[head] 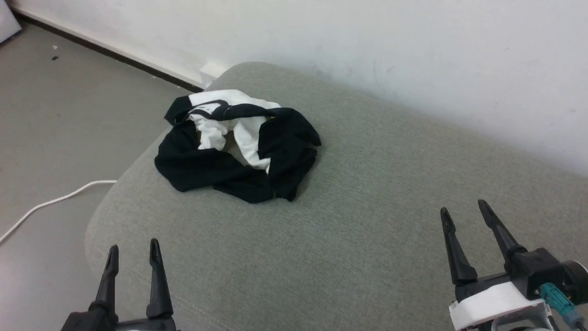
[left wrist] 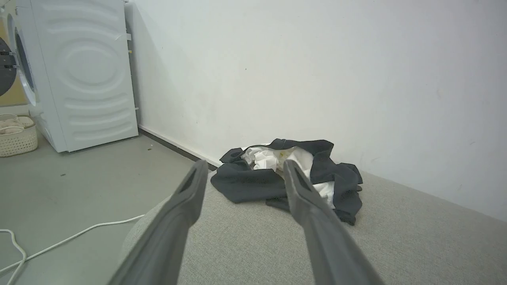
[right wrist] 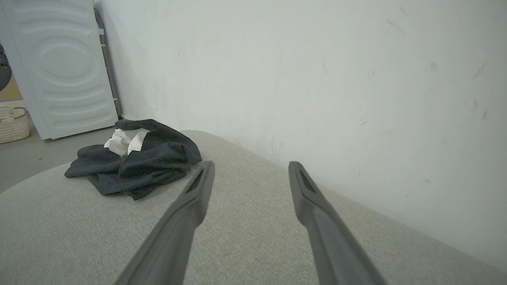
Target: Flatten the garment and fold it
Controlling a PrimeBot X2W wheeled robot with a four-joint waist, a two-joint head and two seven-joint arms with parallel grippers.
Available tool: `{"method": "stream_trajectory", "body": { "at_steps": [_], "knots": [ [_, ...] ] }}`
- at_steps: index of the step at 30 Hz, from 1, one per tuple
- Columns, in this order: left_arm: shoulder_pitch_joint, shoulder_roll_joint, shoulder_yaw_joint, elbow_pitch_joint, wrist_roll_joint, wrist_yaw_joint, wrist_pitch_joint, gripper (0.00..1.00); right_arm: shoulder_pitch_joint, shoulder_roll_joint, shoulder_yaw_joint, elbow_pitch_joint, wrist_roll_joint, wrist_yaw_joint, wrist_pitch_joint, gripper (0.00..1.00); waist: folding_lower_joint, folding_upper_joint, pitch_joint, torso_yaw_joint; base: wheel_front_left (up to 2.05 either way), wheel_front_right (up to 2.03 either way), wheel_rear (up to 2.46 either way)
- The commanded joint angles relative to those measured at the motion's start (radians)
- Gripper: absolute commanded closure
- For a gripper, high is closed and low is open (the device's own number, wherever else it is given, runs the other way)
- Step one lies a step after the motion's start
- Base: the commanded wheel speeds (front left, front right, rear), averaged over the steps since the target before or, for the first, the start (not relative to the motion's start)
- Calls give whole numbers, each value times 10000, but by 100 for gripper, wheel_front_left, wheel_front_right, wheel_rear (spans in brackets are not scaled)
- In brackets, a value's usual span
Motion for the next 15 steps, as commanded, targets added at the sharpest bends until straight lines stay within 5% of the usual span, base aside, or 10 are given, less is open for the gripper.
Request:
{"method": "stream_trajectory", "body": {
  "at_steps": [1, 15],
  "knots": [
    [213, -39, 39, -90, -67, 99, -93, 0, 120, 26, 32, -61, -18, -11, -71, 0, 0, 0, -19, 142, 0, 0, 0],
    [328, -41, 63, -197, -163, 166, -231, 0, 164, 28, 26, -102, -18, -11, -168, 0, 0, 0, -48, 281, 0, 0, 0]
  ]
}}
